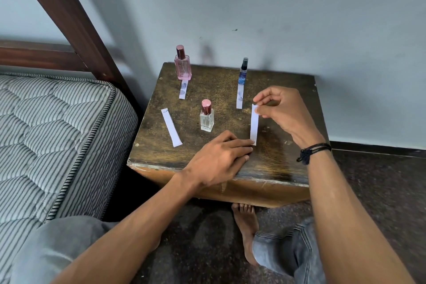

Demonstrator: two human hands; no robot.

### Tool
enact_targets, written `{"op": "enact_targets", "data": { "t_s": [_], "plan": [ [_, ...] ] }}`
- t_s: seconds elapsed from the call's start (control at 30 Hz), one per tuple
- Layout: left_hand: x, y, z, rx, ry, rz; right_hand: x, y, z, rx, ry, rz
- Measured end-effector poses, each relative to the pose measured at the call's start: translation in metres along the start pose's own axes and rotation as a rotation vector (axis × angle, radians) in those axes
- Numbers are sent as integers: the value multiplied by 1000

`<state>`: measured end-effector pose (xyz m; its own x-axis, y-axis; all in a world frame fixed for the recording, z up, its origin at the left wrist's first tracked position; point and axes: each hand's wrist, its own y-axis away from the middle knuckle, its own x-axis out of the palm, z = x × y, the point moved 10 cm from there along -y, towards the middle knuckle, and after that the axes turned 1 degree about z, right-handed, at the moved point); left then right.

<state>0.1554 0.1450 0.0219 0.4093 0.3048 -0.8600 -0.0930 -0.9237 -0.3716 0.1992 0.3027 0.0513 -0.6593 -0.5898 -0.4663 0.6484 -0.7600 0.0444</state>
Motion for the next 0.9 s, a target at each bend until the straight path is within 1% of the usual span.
{"op": "enact_targets", "data": {
  "t_s": [0.2, 0.37, 0.47, 0.57, 0.7, 0.77, 0.9],
  "plan": [
    [-3, -2, -2, 11, -5, -23, -5, -1, -3, -8, 43, -12],
    [0, -5, -2, -10, 11, 17, -11, 0, -3, -23, 81, -43],
    [-2, -9, 4, -108, 84, 1, -17, 2, -4, -20, 82, -58],
    [-7, -11, 11, -211, 118, -57, -26, 3, -5, -14, 78, -76],
    [-5, -12, 23, -384, 181, -88, -32, 6, 1, -36, 65, -99],
    [-2, -13, 27, -468, 266, -90, -32, 8, 8, -61, 64, -101],
    [-1, -14, 39, -673, 534, -135, -33, 10, 21, -100, 53, -106]
  ]
}}
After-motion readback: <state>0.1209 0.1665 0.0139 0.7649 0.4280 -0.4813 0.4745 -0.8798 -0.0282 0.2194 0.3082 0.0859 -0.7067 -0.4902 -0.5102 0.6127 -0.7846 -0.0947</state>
